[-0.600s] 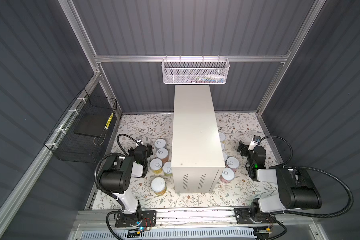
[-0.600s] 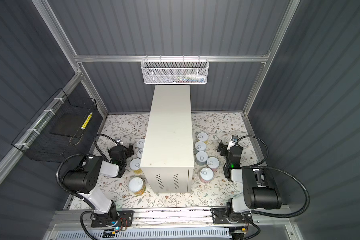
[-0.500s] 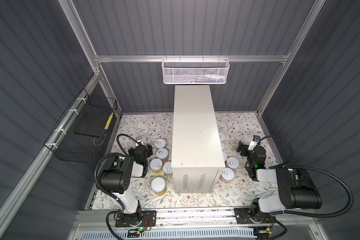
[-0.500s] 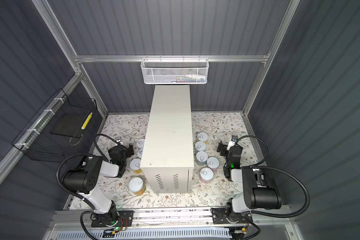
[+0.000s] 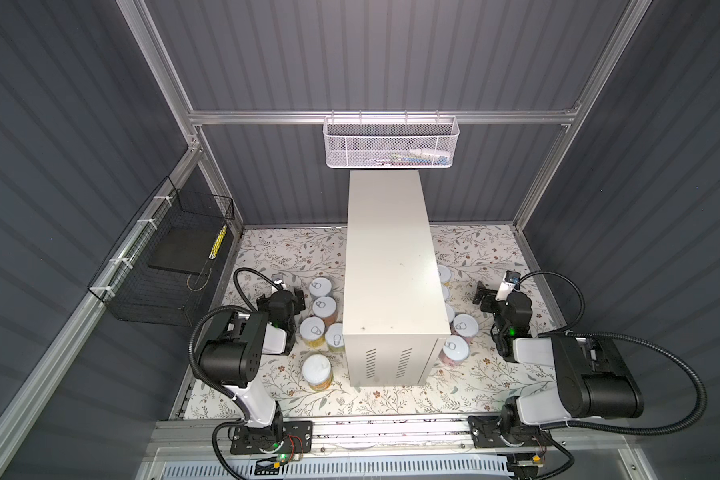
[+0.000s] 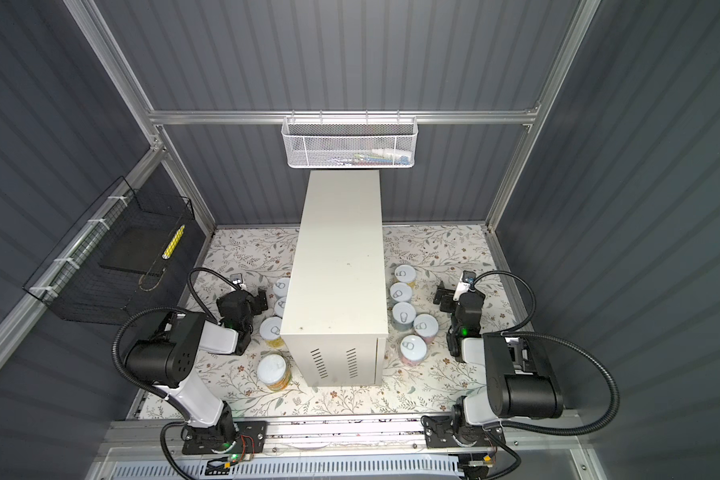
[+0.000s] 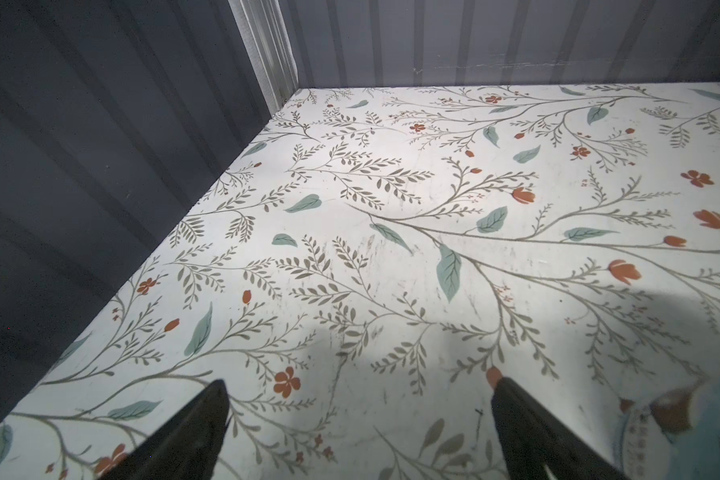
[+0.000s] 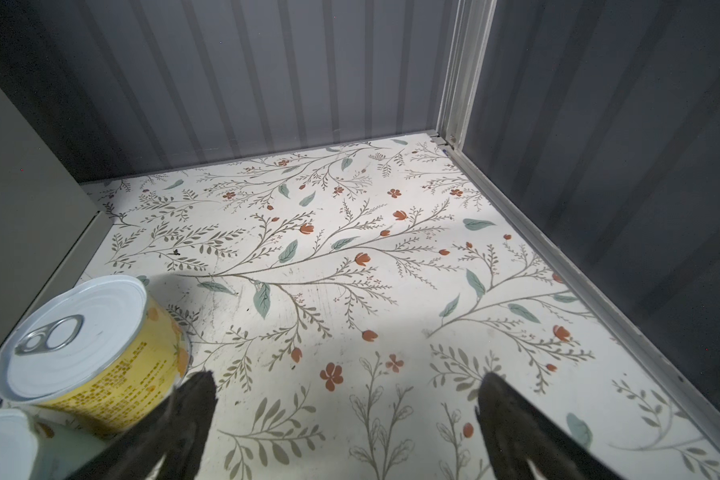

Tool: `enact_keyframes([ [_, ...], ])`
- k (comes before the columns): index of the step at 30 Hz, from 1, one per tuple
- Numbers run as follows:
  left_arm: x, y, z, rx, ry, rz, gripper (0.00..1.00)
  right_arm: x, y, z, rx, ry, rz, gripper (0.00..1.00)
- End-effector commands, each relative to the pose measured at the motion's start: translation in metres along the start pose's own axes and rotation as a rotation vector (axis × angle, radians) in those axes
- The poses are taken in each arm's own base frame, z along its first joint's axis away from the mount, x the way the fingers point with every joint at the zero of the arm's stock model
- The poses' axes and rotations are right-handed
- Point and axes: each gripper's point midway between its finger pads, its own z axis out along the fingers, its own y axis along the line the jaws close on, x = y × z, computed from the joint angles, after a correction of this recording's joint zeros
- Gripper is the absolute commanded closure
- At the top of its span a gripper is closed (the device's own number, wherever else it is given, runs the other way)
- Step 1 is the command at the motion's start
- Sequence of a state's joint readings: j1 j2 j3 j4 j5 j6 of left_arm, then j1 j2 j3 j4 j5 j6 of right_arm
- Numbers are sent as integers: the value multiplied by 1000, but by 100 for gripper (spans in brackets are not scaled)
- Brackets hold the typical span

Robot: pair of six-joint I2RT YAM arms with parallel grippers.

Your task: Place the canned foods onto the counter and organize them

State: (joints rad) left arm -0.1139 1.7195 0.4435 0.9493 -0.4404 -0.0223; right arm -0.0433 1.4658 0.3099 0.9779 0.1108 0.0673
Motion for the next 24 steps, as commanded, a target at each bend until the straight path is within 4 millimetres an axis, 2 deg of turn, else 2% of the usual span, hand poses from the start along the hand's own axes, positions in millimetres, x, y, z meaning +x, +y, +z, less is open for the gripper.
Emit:
enact_keyframes([
  [1,-5,0,1,2,-17,-24,0,-9,0,0,-5,-28,7,1],
  [18,-5,0,1,4,-13,-22,0,-7,1,1,-6,-19,6,1],
  [24,-11,0,0,-2,-12,-18,0,-18,-1,-6,18,-42,-4,1],
])
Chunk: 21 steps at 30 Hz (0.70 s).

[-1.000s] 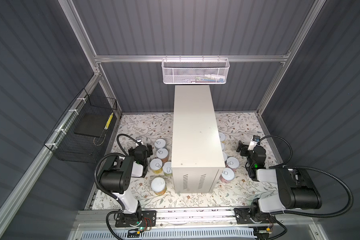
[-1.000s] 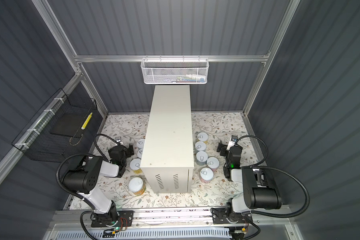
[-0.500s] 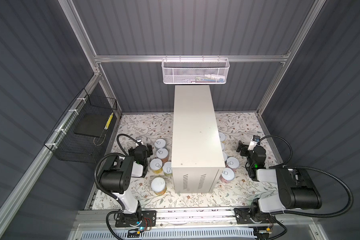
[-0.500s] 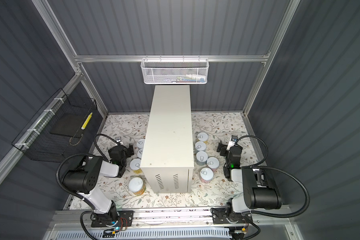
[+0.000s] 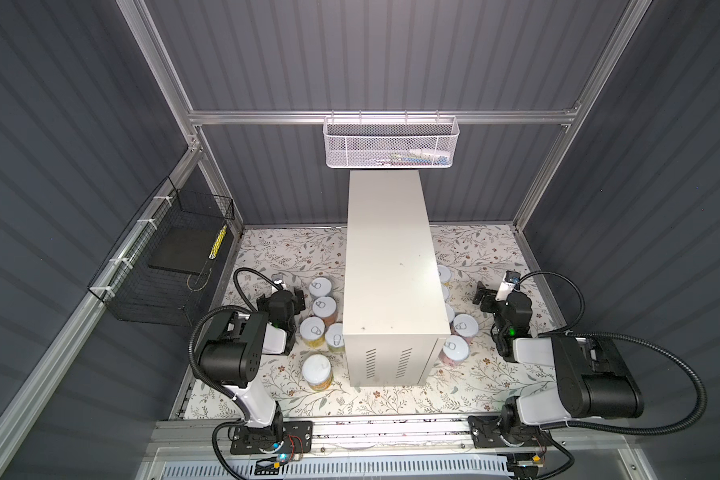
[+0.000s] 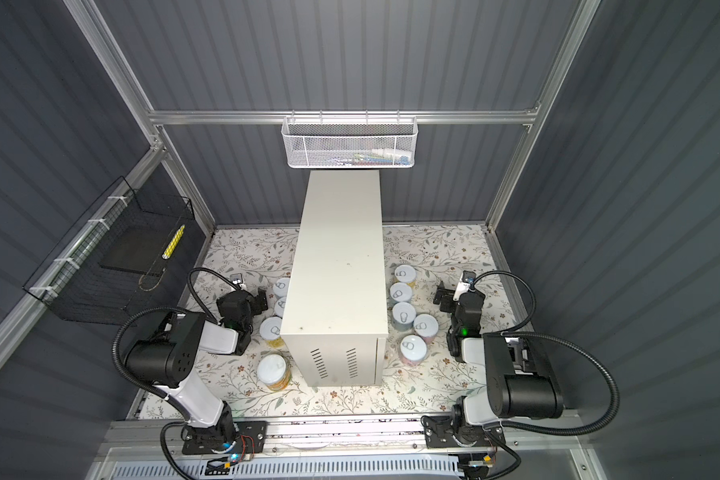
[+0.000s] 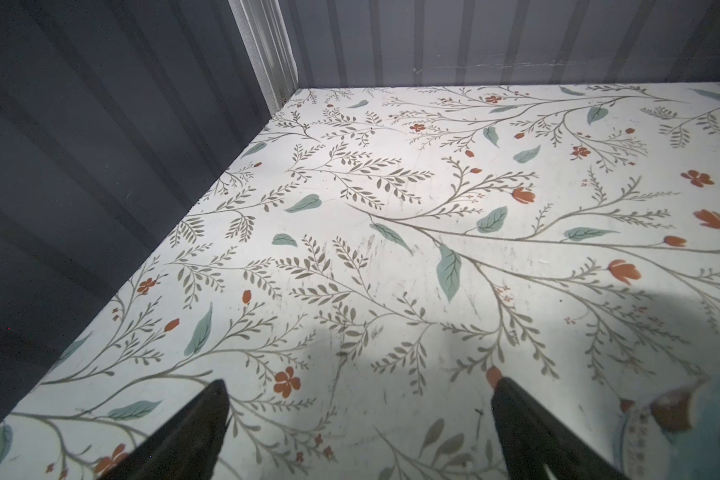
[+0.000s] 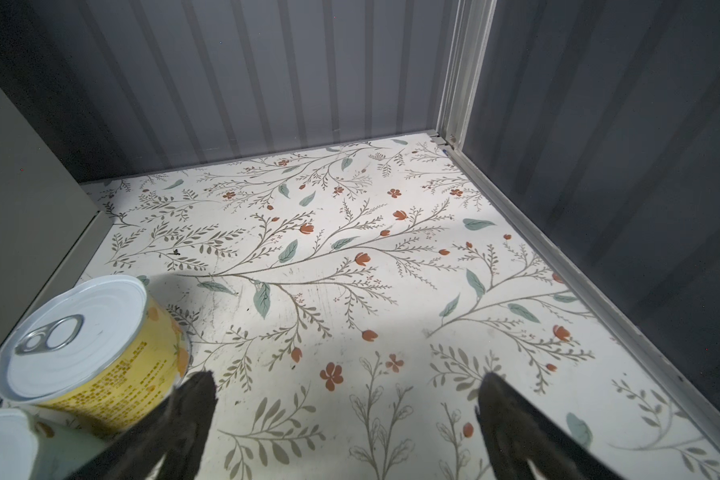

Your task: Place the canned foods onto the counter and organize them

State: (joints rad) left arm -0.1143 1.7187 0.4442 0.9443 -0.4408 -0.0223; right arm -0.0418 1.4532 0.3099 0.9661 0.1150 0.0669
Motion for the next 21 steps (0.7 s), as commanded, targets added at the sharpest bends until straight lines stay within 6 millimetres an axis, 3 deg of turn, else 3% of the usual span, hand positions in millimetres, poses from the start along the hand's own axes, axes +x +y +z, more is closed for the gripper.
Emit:
enact_keyframes([
  [1,-15,-3,0,16,1,-2,0,-22,-2,-8,48,-44,-11,1],
  [4,-38,2,-7,-20,32,9,0,-51,-5,-28,173,-92,-49,1],
  [7,-68,16,-19,-70,-34,-96,0,-76,-15,-47,231,-82,66,1],
  [9,-80,20,-24,-87,9,-154,0,-82,-22,-53,276,-52,128,1],
  [14,-82,22,-37,-104,199,-187,1,-69,-21,-59,312,92,233,1],
  [21,-56,2,-89,61,336,-221,0,-28,1,-79,231,298,294,1],
])
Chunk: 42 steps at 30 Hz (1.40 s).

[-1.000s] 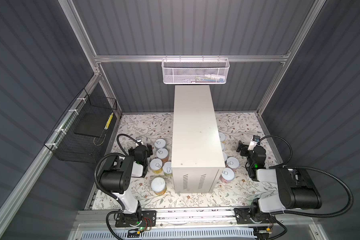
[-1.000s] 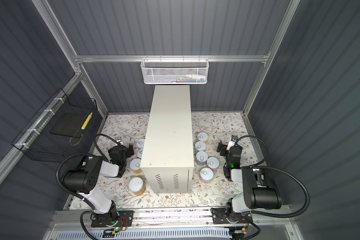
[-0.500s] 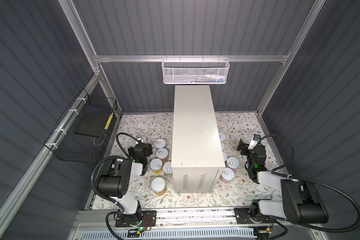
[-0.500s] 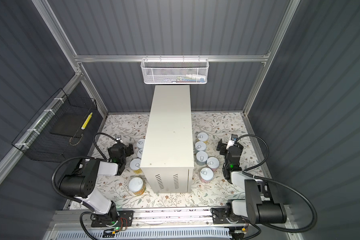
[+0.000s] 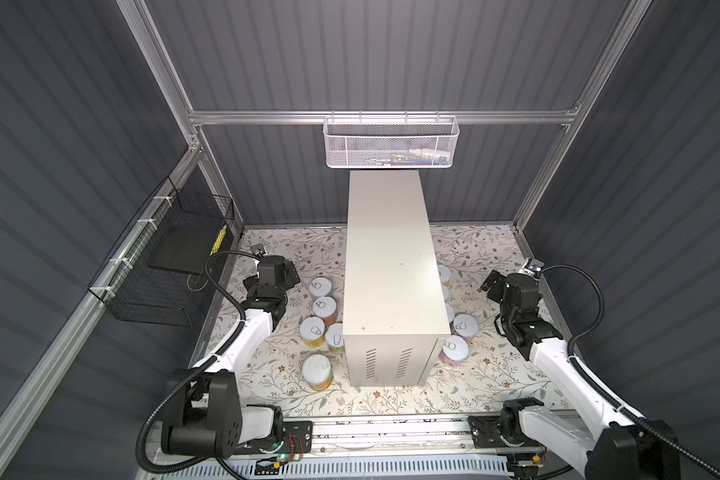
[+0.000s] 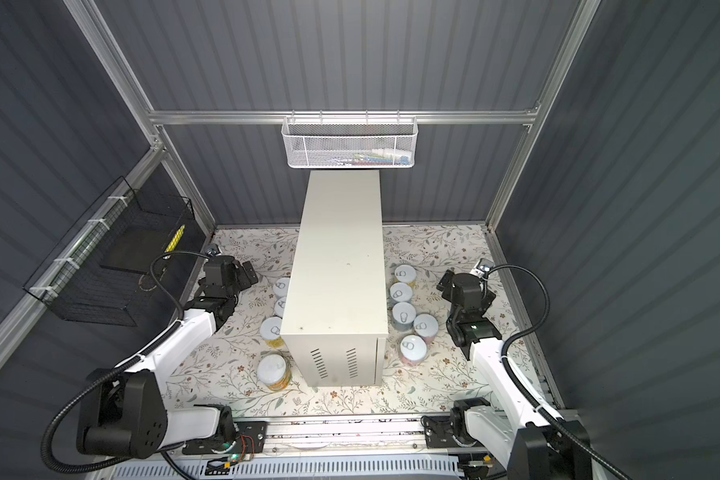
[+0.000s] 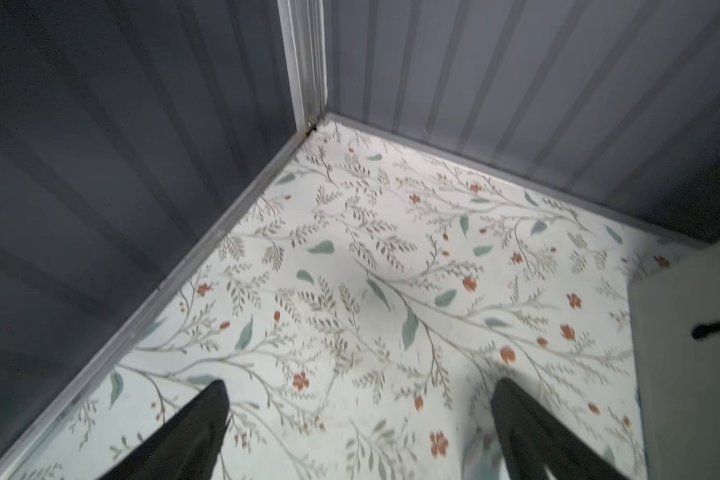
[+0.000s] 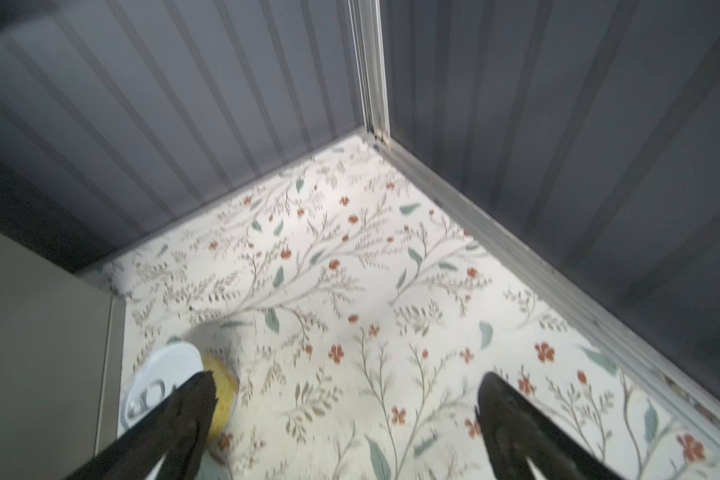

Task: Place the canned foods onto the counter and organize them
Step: 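Lower the left gripper over the tall orange-labeled can while the right arm lowers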

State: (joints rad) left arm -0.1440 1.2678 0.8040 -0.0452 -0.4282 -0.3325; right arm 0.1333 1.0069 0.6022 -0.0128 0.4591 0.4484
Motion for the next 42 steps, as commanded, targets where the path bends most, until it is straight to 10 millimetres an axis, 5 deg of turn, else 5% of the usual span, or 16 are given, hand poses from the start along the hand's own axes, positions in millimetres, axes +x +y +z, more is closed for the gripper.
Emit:
enact_keyframes([
  [1,52,0,-27,47,193,21,0,36,-8,-16,8,167,31,1],
  [7,74,-27,-72,107,270,93,1,53,-3,-33,-63,231,31,1],
  [17,112,-25,-137,207,406,69,1,71,9,-26,-79,287,-31,1],
  [22,131,-41,-164,301,473,136,1,81,14,-19,-88,322,-40,1],
  [29,160,-40,-181,256,547,213,0,85,13,-16,-85,324,-44,1],
  [42,208,-24,-180,188,592,194,0,83,16,-17,-101,315,-40,1],
])
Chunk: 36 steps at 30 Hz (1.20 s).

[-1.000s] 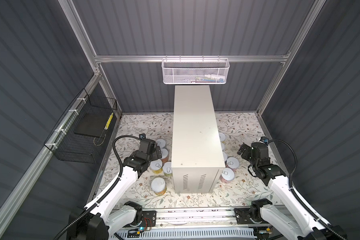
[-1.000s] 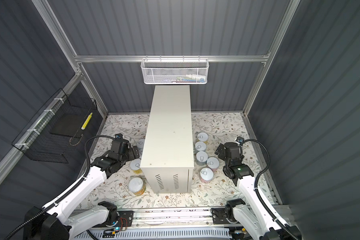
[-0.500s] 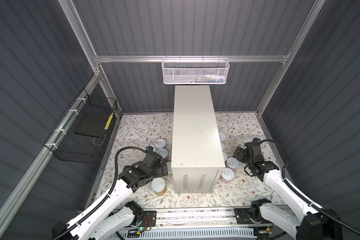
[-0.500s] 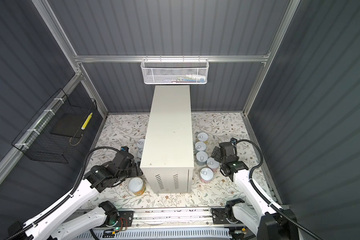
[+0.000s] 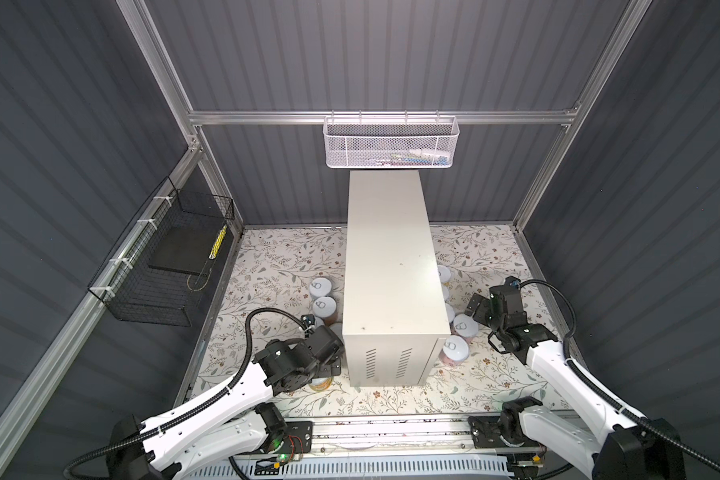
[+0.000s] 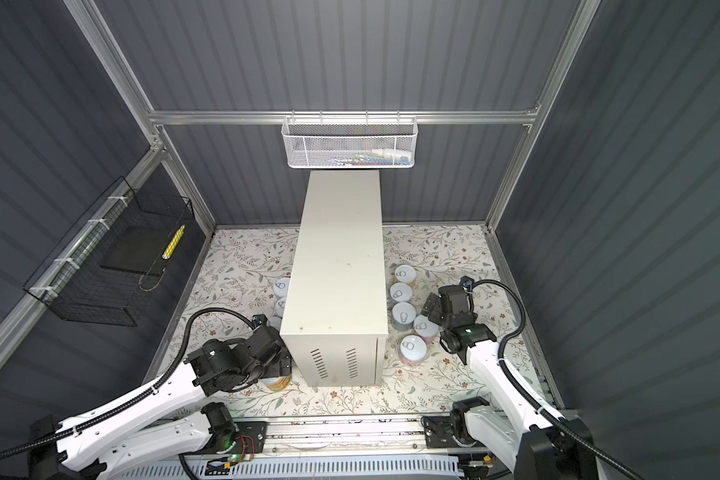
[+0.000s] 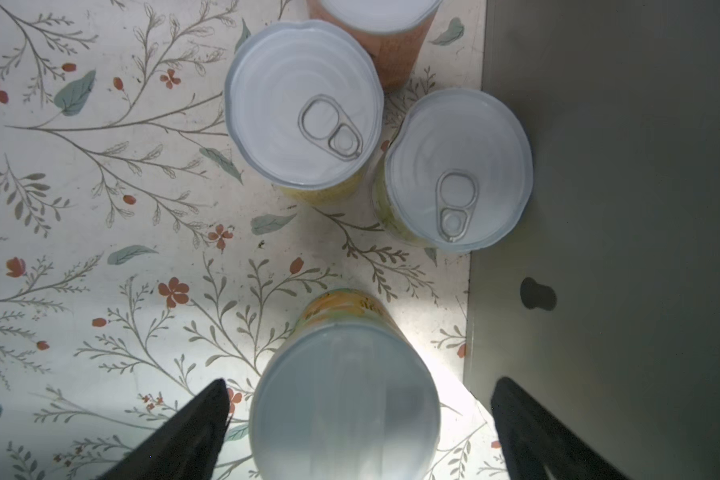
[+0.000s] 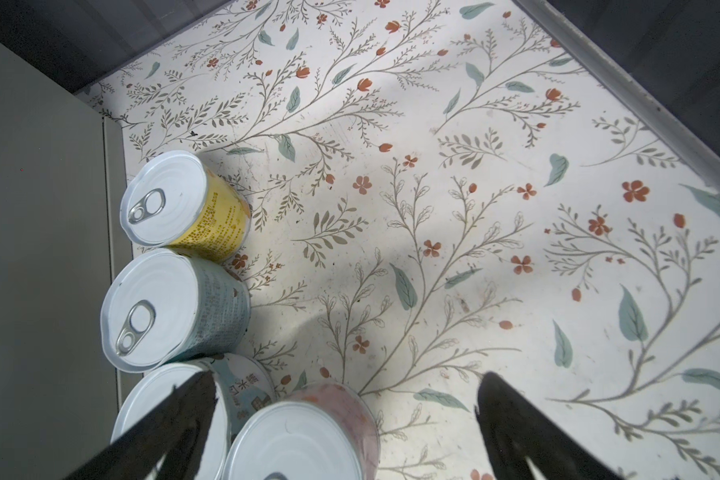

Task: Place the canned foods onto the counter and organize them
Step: 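Lower the left gripper over the tall orange-labeled can while the right arm lowers, then close the left gripper around the tall orange-labeled can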

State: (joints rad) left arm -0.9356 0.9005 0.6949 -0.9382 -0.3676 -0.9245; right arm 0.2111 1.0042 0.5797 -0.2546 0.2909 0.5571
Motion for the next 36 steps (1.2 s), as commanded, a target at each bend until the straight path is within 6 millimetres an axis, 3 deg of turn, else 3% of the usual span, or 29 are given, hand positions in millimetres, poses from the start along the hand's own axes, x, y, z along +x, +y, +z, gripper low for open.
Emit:
enact_keyframes([
  [1,9,11,7,-38,6,-52,1,3,1,1,-5,5,-10,1],
  [8,16,13,21,-36,-1,-76,1,2,0,1,-2,2,-11,1],
  [20,7,-3,48,5,-105,-93,5,1,2,1,-9,-3,-17,1],
  [28,23,3,54,-45,-121,-77,8,2,4,3,-14,5,-20,1],
  [36,26,16,50,-93,-153,-84,9,2,7,5,-22,16,-19,1],
])
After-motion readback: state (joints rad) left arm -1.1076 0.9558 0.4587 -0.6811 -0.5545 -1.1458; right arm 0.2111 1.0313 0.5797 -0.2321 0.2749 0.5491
